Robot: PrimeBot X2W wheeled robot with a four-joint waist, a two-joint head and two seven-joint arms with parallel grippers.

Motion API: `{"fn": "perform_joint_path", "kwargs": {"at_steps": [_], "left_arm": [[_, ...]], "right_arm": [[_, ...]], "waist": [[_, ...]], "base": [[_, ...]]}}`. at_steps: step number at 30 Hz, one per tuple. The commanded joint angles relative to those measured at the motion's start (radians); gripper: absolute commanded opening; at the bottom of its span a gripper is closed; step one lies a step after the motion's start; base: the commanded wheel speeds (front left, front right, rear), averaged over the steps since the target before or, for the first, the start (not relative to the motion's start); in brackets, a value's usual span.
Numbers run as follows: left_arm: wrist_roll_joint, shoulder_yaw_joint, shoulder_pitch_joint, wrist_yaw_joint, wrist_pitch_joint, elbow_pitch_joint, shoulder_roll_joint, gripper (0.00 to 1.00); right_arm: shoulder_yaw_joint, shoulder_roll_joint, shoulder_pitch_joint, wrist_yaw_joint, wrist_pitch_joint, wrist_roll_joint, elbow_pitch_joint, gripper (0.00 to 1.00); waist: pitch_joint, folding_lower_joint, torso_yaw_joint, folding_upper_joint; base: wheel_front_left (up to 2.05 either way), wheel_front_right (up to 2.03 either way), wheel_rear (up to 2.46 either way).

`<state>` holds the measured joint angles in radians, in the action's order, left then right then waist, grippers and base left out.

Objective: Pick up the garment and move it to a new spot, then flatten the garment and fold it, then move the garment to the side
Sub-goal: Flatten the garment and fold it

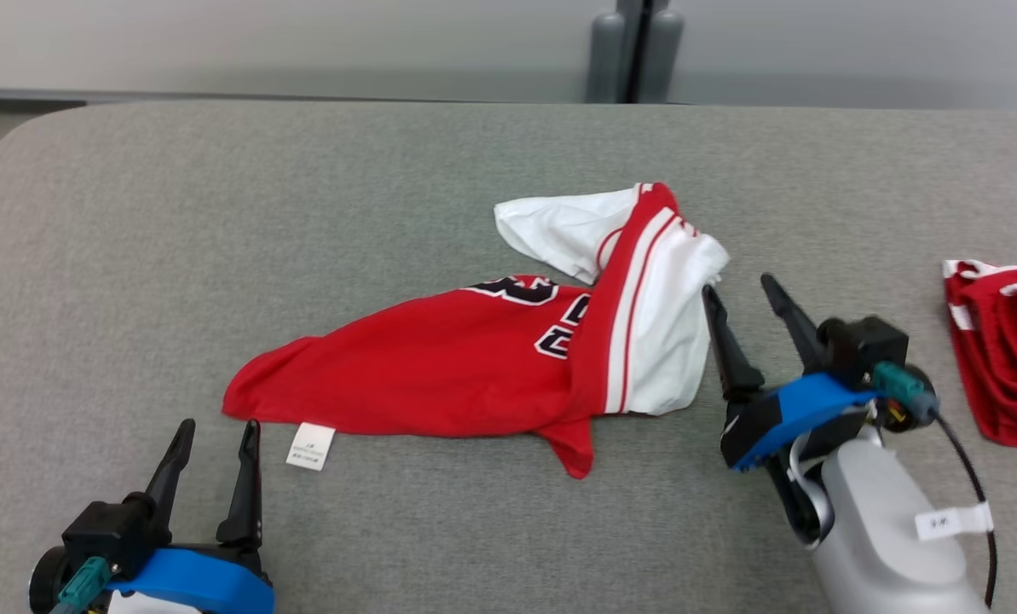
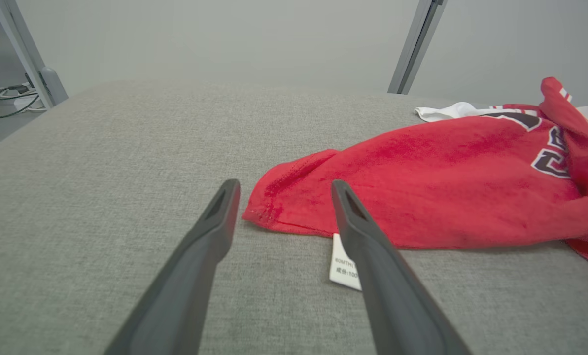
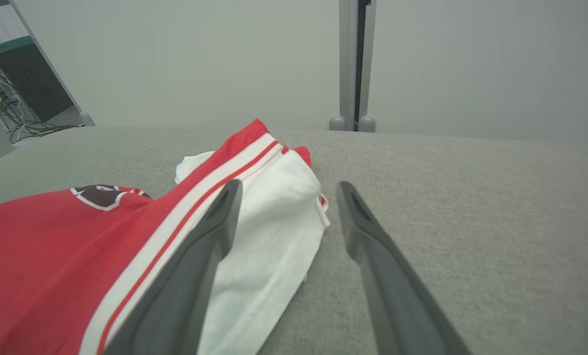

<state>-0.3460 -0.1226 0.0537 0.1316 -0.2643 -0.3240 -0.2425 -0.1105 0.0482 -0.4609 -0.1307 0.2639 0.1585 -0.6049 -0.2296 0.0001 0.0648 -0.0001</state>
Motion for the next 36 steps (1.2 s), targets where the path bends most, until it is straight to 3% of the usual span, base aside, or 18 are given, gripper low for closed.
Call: {"fn": "perform_joint_path", "kwargs": {"at_steps": [1,10,11,12,17,30,34,35,36], "left_arm": [[-0.011,-0.006,0.021,-0.002,0.001,0.003,-0.006,1.0],[-0.05,-0.034,0.055,-0.002,0.0,0.007,-0.036,1.0],[-0.051,-0.035,0.058,-0.002,0.0,0.009,-0.04,1.0],[-0.055,-0.036,0.059,-0.002,0.0,0.011,-0.043,1.0],[-0.052,-0.028,0.049,-0.002,0.0,0.016,-0.045,1.0],[-0.003,0.01,-0.017,-0.002,0.0,0.038,0.0,1.0],[0.004,0.017,-0.021,-0.002,0.001,0.042,0.005,1.0],[0.003,0.016,-0.018,-0.002,0.0,0.044,0.005,1.0],[0.003,0.013,-0.015,-0.002,0.0,0.044,0.004,1.0]], "right_arm": [[0.015,0.006,-0.045,0.0,0.001,-0.011,-0.033,1.0],[0.085,0.005,-0.167,0.0,0.001,0.013,-0.167,0.98],[0.085,0.005,-0.172,0.0,0.001,0.013,-0.175,0.74],[0.083,0.005,-0.174,0.0,0.001,0.014,-0.178,0.0],[0.087,0.006,-0.127,0.0,0.001,0.045,-0.12,0.0],[0.097,0.005,0.137,0.0,0.001,0.139,0.217,0.0],[0.101,0.004,0.206,0.0,0.001,0.149,0.253,0.0],[0.109,0.005,0.209,0.0,0.001,0.136,0.246,0.08],[0.115,0.004,0.207,0.0,0.001,0.121,0.232,0.48]], "waist": [[-0.033,-0.0001,0.039,0.0001],[-0.091,-0.0001,0.107,0.0001],[-0.095,-0.0001,0.109,0.0001],[-0.097,-0.0001,0.11,0.0001],[-0.08,-0.0001,0.084,0.0001],[0.003,-0.0001,-0.099,0.0001],[-0.005,-0.0001,-0.122,0.0001],[-0.01,-0.0001,-0.122,0.0001],[-0.014,-0.0001,-0.12,0.0001]], "base": [[0.0,0.0,0.0],[0.0,0.0,0.0],[0.0,0.0,0.0],[0.0,0.0,0.0],[0.0,0.0,0.0],[0.0,0.0,0.0],[0.0,0.0,0.0],[0.0,0.0,0.0],[0.0,0.0,0.0]]}}
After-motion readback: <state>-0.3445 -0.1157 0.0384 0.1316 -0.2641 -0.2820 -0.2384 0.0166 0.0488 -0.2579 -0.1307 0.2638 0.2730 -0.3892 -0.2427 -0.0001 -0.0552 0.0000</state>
